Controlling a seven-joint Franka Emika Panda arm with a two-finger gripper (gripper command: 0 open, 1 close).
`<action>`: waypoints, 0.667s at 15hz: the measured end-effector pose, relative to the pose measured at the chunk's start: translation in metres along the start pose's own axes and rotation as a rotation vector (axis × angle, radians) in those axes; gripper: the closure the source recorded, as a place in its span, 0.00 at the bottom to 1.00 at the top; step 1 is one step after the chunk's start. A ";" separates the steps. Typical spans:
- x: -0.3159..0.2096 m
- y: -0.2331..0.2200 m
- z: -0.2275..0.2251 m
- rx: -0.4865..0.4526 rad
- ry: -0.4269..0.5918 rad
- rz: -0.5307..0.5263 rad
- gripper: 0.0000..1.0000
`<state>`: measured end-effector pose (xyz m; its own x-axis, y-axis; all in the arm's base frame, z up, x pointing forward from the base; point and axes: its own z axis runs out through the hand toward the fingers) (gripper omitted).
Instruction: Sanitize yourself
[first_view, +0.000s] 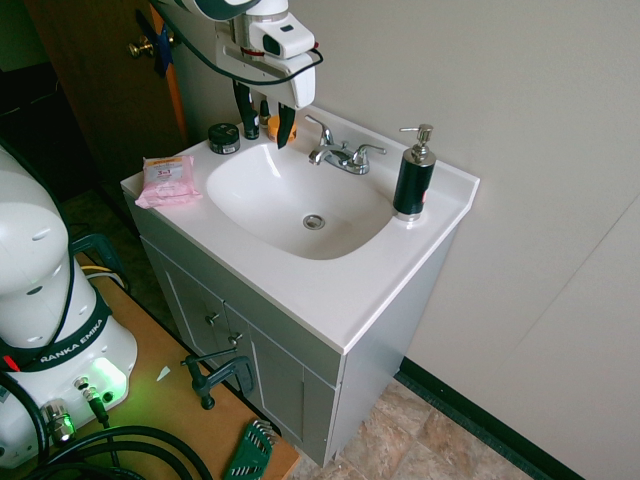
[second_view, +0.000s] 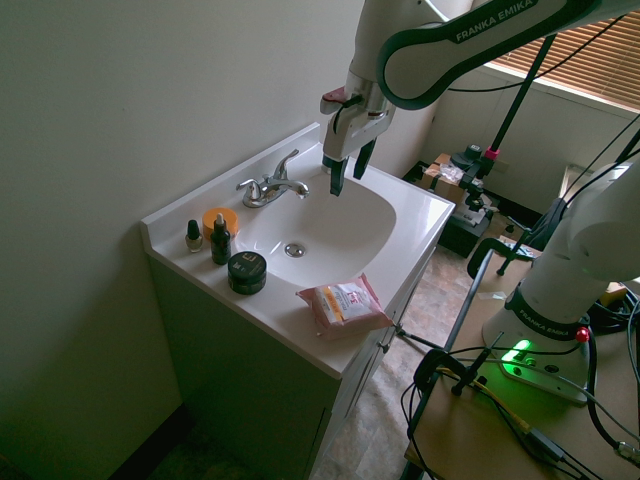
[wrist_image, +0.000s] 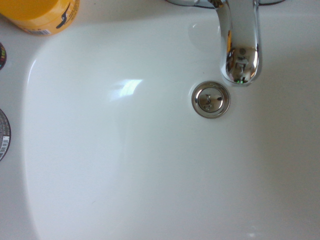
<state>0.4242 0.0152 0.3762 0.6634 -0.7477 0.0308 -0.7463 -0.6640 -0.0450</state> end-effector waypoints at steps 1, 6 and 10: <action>0.000 0.000 0.000 -0.001 -0.003 0.001 0.00; 0.023 -0.009 -0.024 0.031 0.039 0.020 1.00; 0.111 -0.018 -0.079 0.075 0.089 0.112 1.00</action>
<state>0.5072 -0.0566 0.4596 0.5667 -0.8166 0.1098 -0.8068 -0.5770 -0.1269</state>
